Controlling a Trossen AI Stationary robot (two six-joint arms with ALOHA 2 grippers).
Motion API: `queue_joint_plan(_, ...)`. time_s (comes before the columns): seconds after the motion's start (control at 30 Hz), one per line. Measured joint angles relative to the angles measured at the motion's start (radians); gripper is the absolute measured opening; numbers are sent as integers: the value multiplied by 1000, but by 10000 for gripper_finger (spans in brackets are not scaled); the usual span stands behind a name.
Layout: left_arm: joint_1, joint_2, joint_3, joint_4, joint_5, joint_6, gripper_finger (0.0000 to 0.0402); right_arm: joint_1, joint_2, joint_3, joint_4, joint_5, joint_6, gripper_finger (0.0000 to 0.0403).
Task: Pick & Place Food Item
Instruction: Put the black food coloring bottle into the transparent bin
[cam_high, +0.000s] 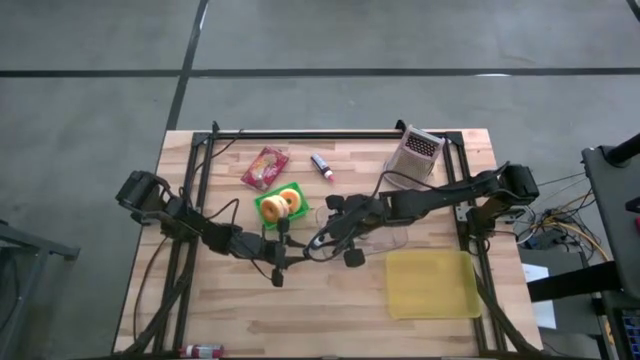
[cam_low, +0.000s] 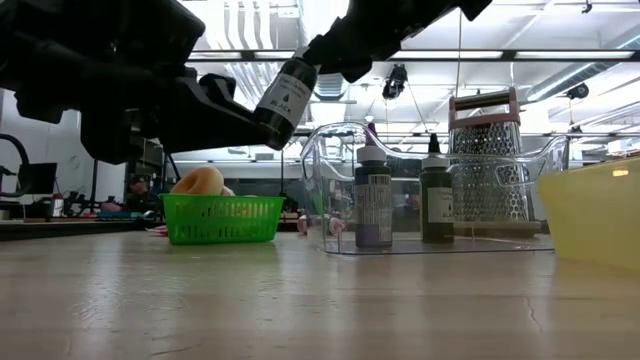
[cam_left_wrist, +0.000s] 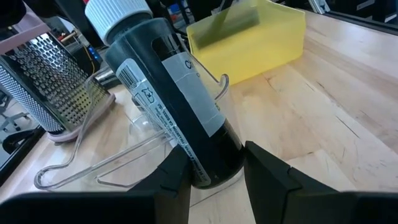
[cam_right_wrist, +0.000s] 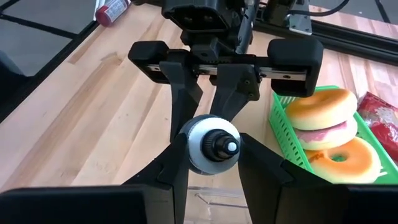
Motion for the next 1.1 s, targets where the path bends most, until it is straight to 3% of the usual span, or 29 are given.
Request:
queue_joint_plan(0.27, 2, -2, -8, -16, -1, -28, 114, 1, -15, 0, -48, 53, 6, 102)
queue_joint_plan(0.47, 4, -10, -5, 19, -41, -63, 223, 4, -35, -4, -86, 89, 7, 102)
queue_joint_plan(0.6, 3, -8, -6, 3, -47, -66, 265, 3, -41, -5, -97, 116, 10, 102)
queue_joint_plan(1.1, 2, -8, -10, -4, -45, -65, 268, 3, -110, 9, -145, 229, 3, 102)
